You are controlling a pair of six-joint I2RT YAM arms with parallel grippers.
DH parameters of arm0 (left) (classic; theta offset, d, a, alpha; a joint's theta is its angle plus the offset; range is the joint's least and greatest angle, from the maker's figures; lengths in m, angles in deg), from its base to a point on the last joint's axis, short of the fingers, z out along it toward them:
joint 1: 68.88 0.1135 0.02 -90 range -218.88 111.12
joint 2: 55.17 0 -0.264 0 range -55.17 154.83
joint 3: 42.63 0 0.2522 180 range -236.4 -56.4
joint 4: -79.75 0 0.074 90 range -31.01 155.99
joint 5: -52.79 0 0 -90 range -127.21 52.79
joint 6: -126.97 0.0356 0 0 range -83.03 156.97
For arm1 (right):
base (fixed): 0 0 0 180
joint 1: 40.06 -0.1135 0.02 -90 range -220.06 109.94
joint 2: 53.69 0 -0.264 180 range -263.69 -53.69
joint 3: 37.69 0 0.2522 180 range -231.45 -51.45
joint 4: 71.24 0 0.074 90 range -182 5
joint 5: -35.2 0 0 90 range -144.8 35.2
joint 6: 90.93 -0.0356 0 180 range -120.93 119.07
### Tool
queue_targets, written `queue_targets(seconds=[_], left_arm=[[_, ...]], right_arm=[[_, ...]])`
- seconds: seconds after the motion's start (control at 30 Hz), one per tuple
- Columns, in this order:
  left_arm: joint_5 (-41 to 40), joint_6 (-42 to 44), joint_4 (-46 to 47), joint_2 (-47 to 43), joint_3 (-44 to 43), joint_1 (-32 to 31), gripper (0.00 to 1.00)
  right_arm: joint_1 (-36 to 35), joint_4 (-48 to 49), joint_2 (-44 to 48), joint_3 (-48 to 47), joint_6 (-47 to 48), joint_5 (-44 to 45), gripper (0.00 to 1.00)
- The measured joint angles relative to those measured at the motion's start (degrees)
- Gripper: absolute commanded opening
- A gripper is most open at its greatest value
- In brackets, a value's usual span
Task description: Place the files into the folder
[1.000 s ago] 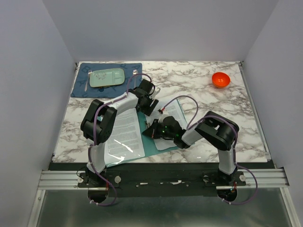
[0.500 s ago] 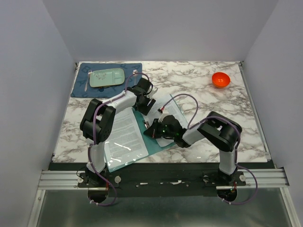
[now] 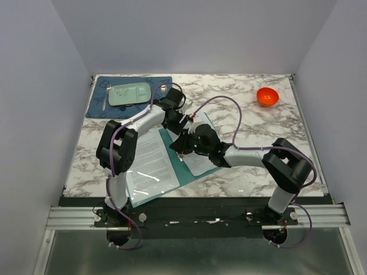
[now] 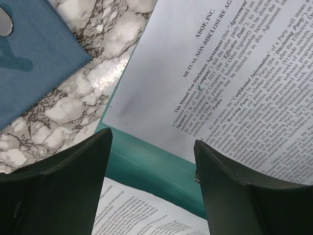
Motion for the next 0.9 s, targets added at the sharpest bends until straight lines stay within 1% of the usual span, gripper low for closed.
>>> queue_targets(seconds=[0.07,0.1,0.2,0.3,0.4,0.47,0.53,0.67,0.8,0.83,0.9], left_arm=[[0.57,-0.15,-1.31,-0.42,-1.31,0.02,0.93],[0.79,-0.26,-2.05,-0.81,-2.03,0.07,0.99],[1.62,-0.90,-4.00,-2.69,-4.59,0.52,0.99],[2.64,-1.95,-6.51,-6.05,-7.82,2.36,0.99],[4.74,-2.82,-8.26,-10.45,-10.32,6.97,0.99],[6.29,-2.93,-8.83,-13.73,-10.14,10.99,0.99],[7.50,-2.75,-9.49,-17.29,-8.15,15.39,0.99],[10.16,-0.81,-10.40,-23.30,0.20,24.48,0.99],[13.05,2.05,-12.26,-25.20,8.61,31.26,0.99],[13.62,2.64,-12.52,-25.24,10.01,32.37,0.99],[14.29,3.67,-12.76,-25.33,12.83,34.47,0.98]], right_arm=[[0.00,-2.84,1.25,-1.22,1.05,1.38,0.39],[0.00,-4.90,1.44,-2.23,1.81,2.27,0.42],[0.00,-11.89,1.42,-5.27,4.44,5.84,0.43],[0.00,-18.36,1.05,-8.00,7.28,9.49,0.42],[0.00,-23.17,0.13,-10.29,9.66,12.04,0.41],[-0.02,-26.16,-0.87,-12.17,11.08,13.25,0.40],[-0.20,-28.94,-2.19,-14.51,12.41,14.16,0.38],[-1.38,-32.52,-4.87,-18.82,14.51,15.89,0.31],[-3.30,-34.91,-6.23,-20.68,15.47,16.70,0.27],[-3.76,-35.43,-6.54,-21.03,15.61,16.92,0.26],[-4.48,-36.30,-7.28,-21.66,15.85,17.29,0.25]])
